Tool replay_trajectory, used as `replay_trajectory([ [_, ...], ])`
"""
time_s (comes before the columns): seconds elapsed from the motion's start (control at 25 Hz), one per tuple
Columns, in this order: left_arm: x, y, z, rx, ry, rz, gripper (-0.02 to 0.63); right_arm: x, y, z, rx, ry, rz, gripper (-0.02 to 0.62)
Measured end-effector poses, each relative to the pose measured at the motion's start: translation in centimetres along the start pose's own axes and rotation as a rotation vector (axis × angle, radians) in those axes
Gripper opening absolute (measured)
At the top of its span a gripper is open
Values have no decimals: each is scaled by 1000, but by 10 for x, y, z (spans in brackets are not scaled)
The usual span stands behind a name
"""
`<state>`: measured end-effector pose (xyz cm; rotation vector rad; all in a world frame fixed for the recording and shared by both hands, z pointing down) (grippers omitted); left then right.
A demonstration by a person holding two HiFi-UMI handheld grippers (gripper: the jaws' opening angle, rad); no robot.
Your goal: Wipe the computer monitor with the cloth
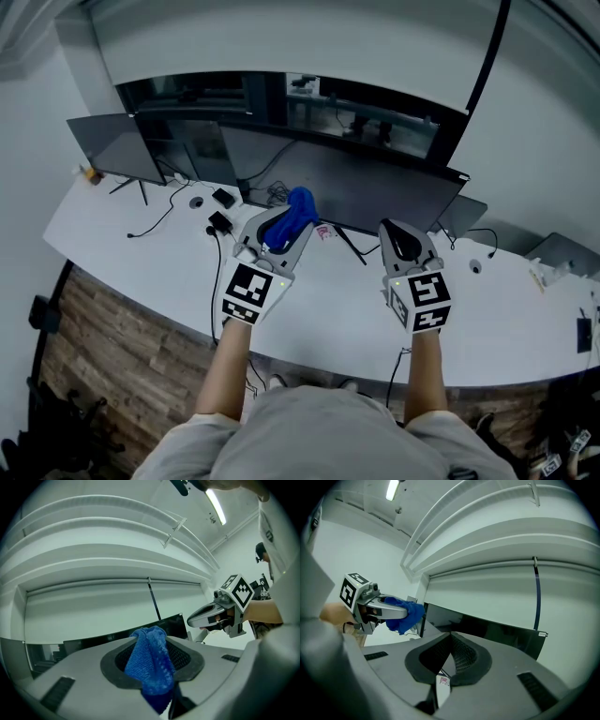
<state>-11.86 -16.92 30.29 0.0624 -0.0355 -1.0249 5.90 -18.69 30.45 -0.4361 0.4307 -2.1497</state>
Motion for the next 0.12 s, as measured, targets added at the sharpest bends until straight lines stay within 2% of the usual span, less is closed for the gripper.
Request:
replay_trajectory([
  [0.12,4,-1,1,-1,0,3,138,3,3,2,-1,-2,-3,12],
])
Point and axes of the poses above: the fingertips, and each gripper's own axes: x forward along the fingers, y to its right, z out of its underside, the point moved 4 cm from there along -x, backward along the fingers, and after that the axes turned 13 degrees about -x, right-handed, at the moved point
